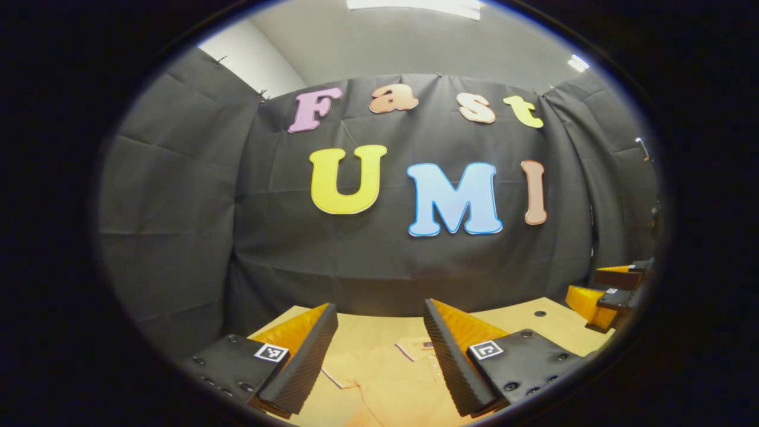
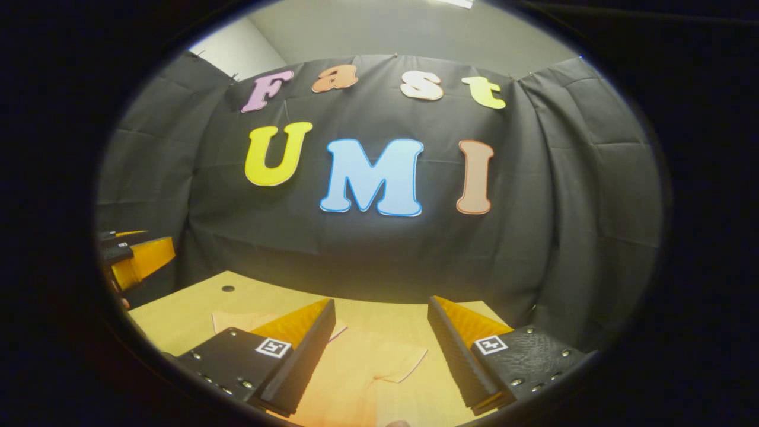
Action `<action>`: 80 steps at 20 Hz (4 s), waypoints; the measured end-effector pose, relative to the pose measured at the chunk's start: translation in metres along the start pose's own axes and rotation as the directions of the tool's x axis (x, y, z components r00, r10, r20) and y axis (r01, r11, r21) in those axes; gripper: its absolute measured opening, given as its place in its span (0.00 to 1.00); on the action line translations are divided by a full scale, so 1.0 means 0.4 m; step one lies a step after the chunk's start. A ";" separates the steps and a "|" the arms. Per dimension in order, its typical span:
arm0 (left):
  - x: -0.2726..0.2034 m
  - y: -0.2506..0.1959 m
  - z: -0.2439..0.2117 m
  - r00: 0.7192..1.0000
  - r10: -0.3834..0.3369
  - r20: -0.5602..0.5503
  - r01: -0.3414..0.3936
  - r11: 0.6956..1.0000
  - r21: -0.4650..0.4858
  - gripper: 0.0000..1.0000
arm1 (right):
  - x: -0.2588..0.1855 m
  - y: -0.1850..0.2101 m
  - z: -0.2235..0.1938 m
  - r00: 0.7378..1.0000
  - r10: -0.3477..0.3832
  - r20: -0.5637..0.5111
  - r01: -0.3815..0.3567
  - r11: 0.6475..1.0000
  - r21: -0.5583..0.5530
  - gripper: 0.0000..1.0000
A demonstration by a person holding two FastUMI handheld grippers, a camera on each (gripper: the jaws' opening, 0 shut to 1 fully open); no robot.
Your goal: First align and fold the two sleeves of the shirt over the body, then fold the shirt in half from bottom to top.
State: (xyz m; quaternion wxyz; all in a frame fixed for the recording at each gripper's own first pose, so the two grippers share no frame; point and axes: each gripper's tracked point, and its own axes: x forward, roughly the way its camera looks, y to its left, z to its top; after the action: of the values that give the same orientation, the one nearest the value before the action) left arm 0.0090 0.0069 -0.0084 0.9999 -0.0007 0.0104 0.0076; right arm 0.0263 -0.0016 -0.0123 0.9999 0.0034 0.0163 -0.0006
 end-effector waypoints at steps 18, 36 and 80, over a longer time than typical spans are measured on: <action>0.055 0.013 -0.063 0.997 0.052 -0.059 -0.053 0.998 -0.016 0.94 | 0.274 -0.100 -0.269 0.966 -0.052 -0.254 0.050 0.999 -0.017 0.97; -0.043 0.048 -0.097 0.983 0.153 -0.102 -0.152 0.988 0.020 0.94 | 0.489 -0.190 -0.655 0.792 -0.117 -0.599 0.191 0.980 0.062 0.97; -0.142 0.110 -0.099 0.978 0.187 -0.091 -0.187 0.982 0.001 0.94 | 0.514 0.169 -0.584 0.784 0.237 -0.573 -0.226 0.970 0.092 0.01</action>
State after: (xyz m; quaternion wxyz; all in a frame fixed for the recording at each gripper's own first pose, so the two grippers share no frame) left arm -0.0495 0.0498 -0.0469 0.9933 -0.0037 0.0556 0.1016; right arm 0.2244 0.0674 -0.2518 0.9395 0.0148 0.3195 0.1228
